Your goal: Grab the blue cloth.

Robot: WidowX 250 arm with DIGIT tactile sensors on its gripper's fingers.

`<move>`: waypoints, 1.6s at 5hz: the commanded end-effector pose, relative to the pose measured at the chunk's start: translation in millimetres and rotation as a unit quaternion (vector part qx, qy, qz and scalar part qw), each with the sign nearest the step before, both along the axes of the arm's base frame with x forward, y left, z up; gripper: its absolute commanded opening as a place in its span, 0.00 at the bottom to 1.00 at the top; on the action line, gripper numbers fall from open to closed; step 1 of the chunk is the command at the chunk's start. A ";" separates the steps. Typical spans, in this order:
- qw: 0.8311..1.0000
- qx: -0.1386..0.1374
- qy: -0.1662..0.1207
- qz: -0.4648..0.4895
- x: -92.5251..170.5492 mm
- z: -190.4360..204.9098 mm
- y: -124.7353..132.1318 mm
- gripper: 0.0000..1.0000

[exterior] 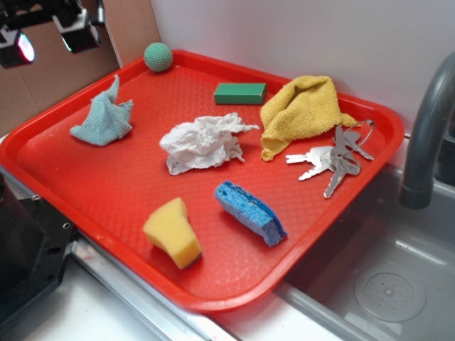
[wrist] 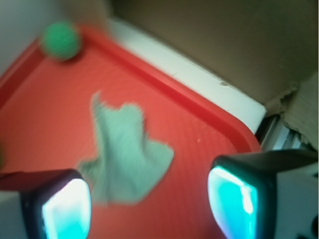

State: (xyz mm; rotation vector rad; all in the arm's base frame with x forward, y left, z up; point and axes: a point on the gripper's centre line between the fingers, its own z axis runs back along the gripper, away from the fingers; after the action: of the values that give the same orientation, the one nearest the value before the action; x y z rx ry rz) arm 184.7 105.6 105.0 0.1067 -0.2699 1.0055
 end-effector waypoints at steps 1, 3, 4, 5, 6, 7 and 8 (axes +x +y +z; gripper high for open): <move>0.999 0.004 0.027 0.027 17.1 -48.8 27.2 1.00; 0.998 0.009 0.065 0.002 3.2 -83.8 25.5 1.00; 0.997 0.005 0.071 -0.023 -3.8 -98.5 22.0 1.00; 0.997 -0.002 0.063 -0.043 -11.7 -104.2 19.8 0.24; 0.997 -0.005 0.059 -0.044 -11.1 -102.8 19.4 0.00; 0.998 -0.008 0.053 -0.045 -1.1 -105.2 15.1 0.00; 0.997 -0.010 0.048 -0.054 0.0 -106.7 15.1 0.00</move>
State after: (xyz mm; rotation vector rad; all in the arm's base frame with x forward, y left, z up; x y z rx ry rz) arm 209.7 117.6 5.3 0.1166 -0.2385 0.9100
